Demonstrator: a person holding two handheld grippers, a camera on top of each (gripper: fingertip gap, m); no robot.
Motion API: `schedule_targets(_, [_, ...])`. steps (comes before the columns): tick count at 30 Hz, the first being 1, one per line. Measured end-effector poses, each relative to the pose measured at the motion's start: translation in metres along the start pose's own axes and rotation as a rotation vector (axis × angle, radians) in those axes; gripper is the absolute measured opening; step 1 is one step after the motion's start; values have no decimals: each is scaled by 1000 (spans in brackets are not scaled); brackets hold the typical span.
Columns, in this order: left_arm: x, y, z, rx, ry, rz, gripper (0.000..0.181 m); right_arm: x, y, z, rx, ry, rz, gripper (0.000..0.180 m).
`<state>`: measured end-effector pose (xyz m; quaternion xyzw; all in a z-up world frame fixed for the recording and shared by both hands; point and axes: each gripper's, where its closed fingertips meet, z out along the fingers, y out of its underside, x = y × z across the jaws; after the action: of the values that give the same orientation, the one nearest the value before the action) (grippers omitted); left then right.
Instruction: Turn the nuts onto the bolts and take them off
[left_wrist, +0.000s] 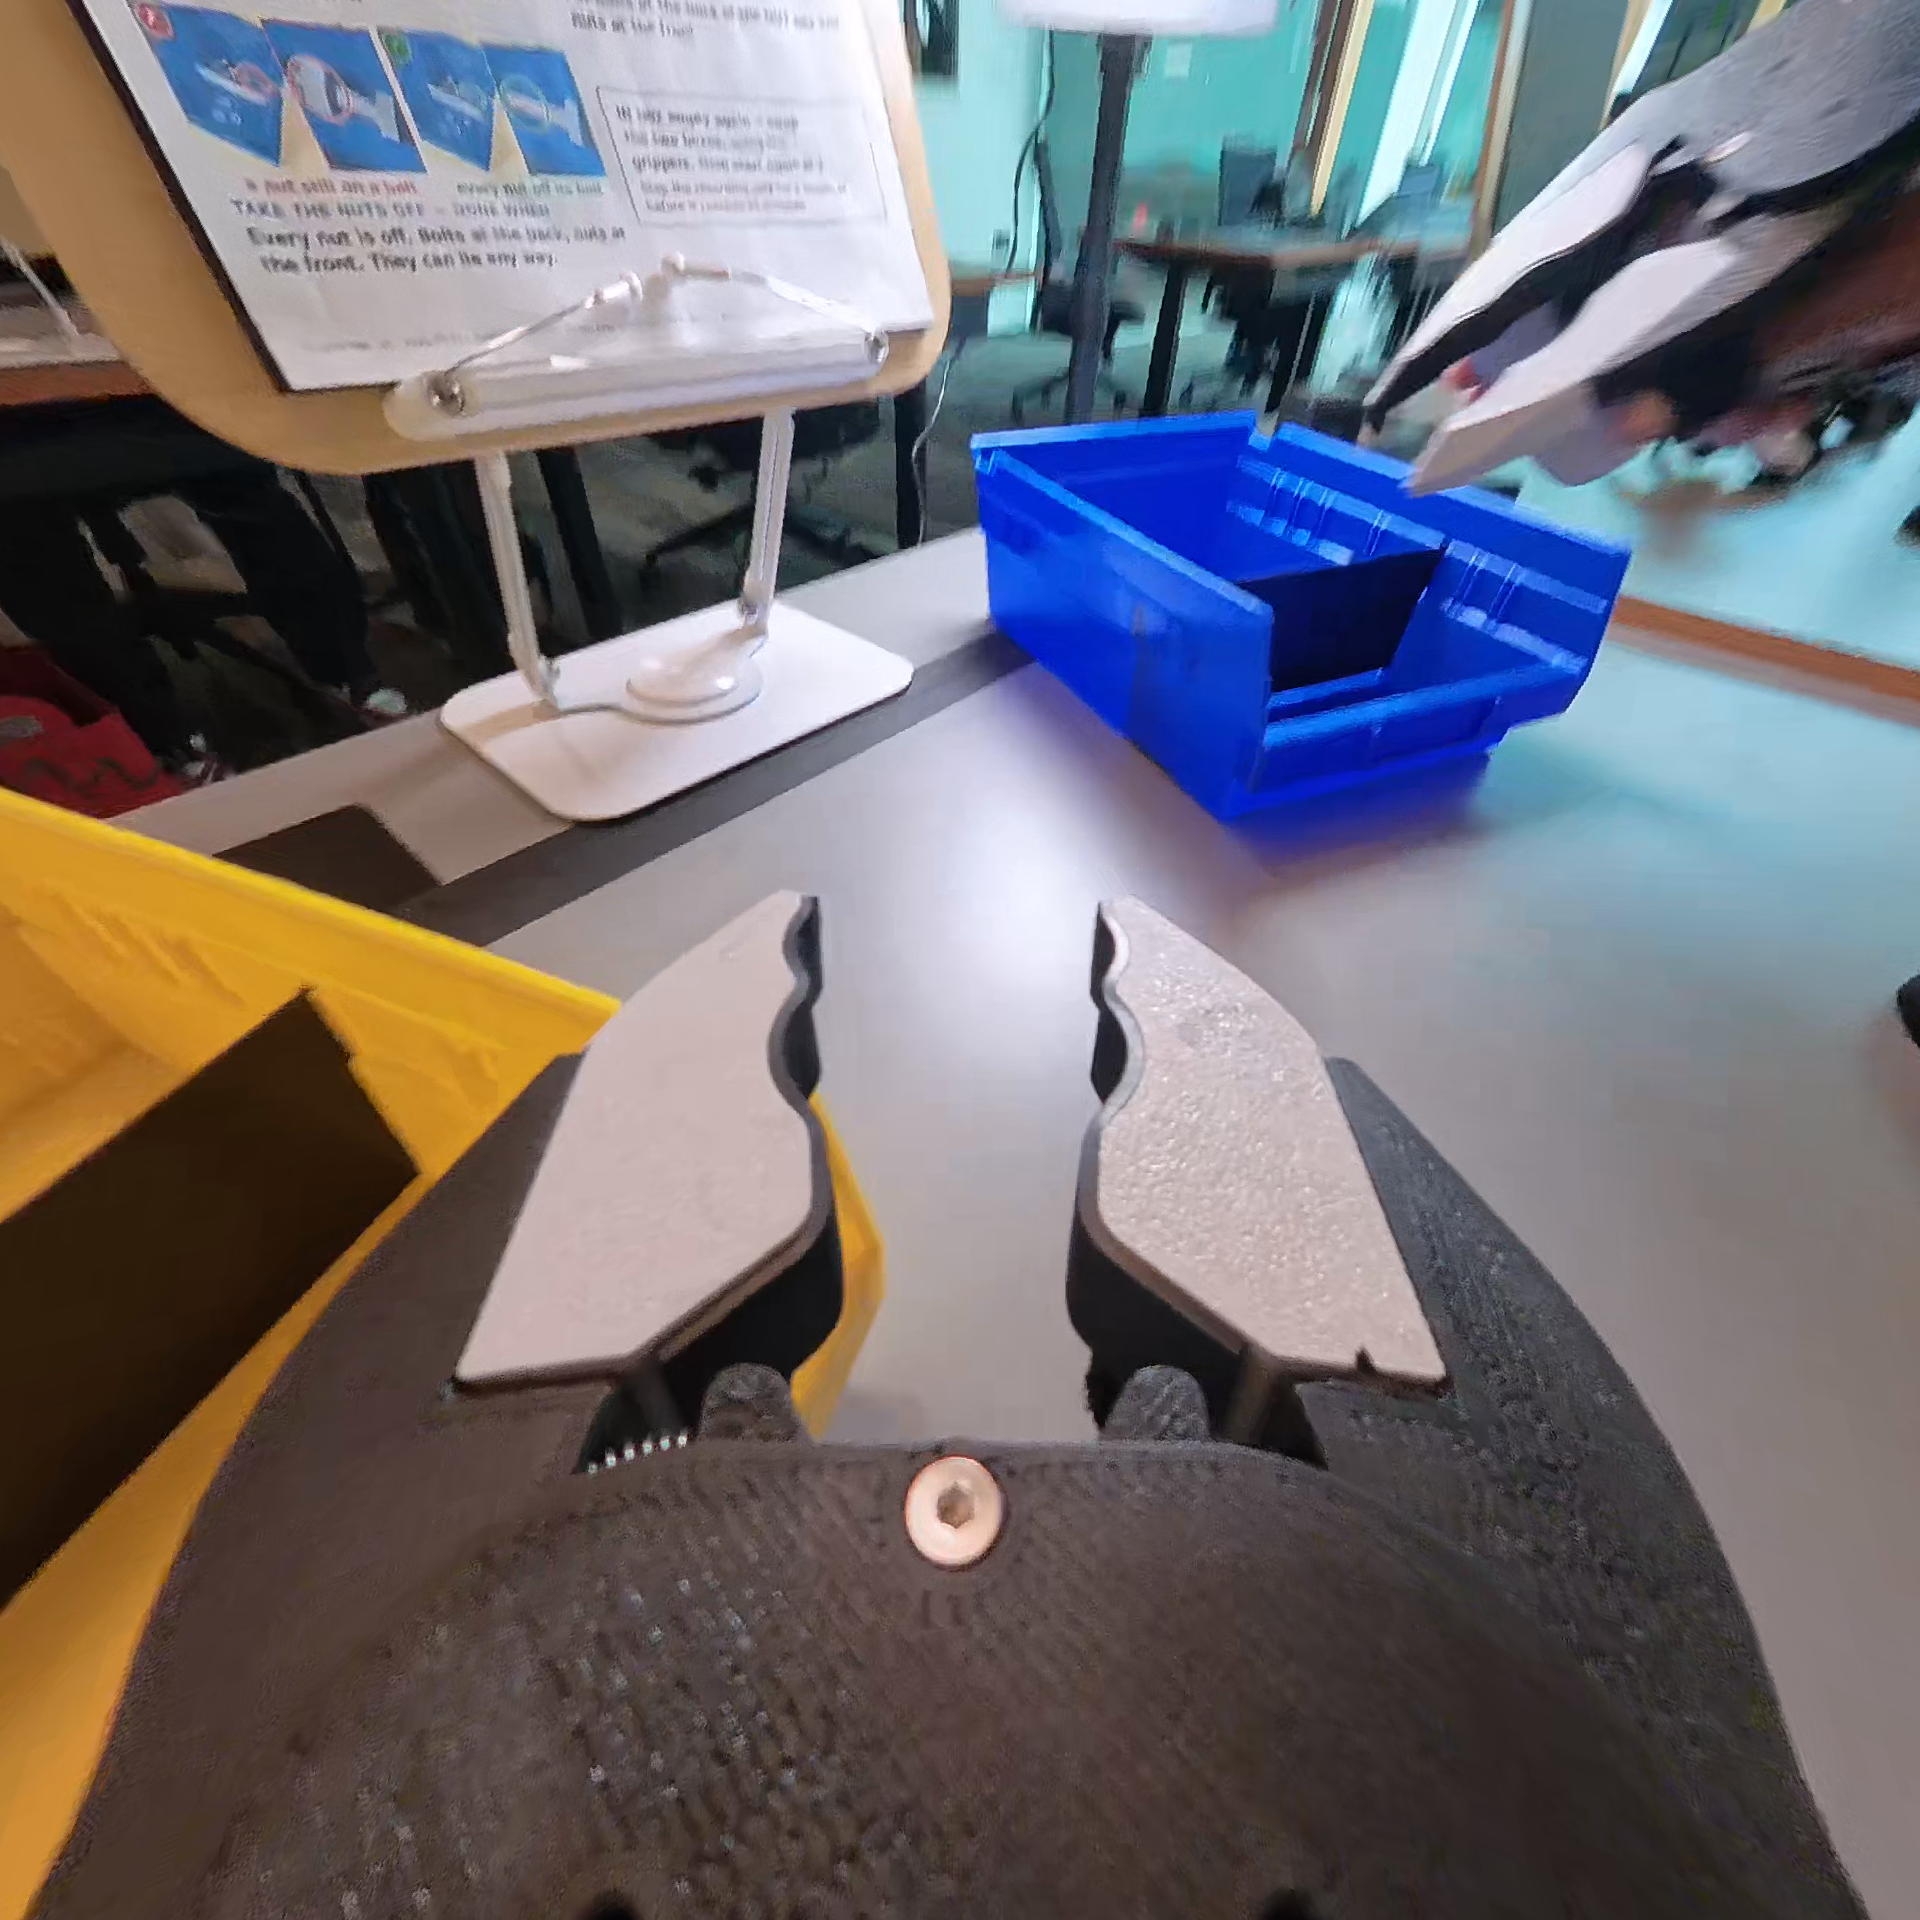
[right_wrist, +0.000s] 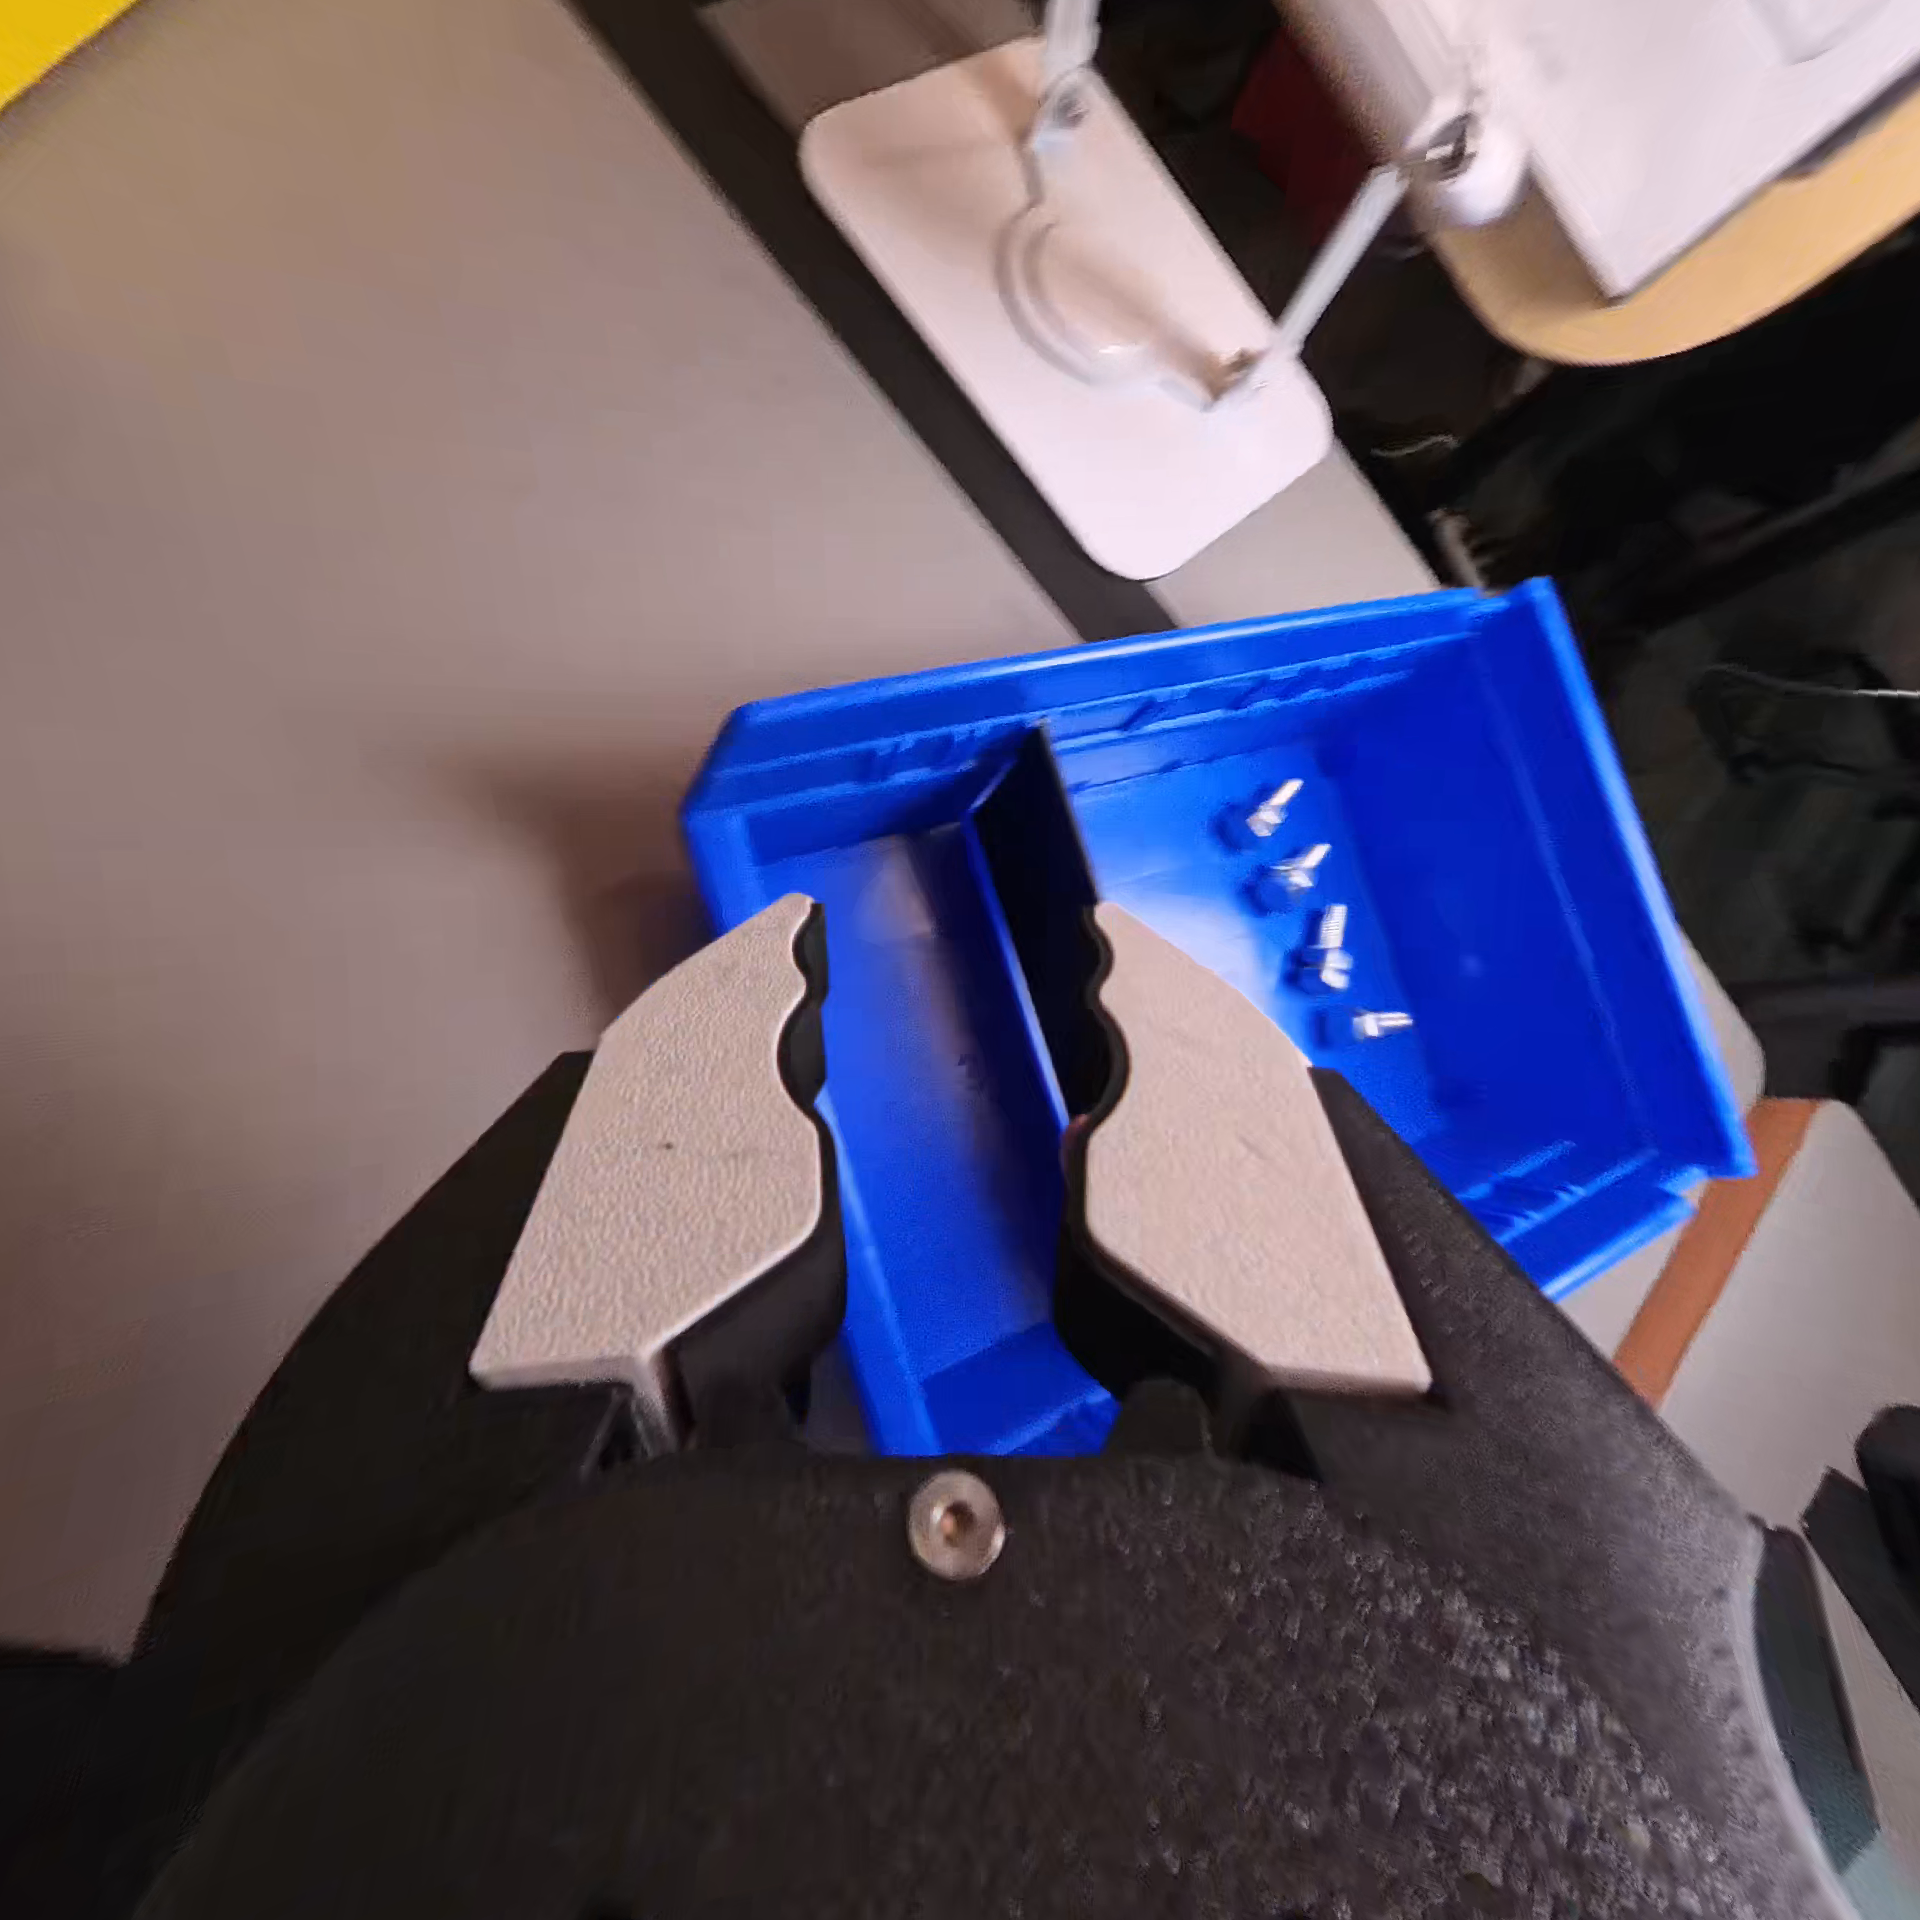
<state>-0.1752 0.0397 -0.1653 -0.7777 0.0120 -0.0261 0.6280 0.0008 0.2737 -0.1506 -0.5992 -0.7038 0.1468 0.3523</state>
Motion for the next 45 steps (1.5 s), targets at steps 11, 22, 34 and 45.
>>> schedule_targets(11, [-64,98,-64,-782,-164,343,72,-61,79,65,-263,-82,-201,47])
schedule_targets(22, [-44,122,-22,-827,-58,548,29,-134,82,39,-155,-119,-398,28])
schedule_targets(34, [64,104,61,-675,225,811,31,-235,78,-61,180,-172,-395,32])
schedule_targets(45, [176,47,11,-171,364,84,49,-118,164,-141,444,238,479,38])
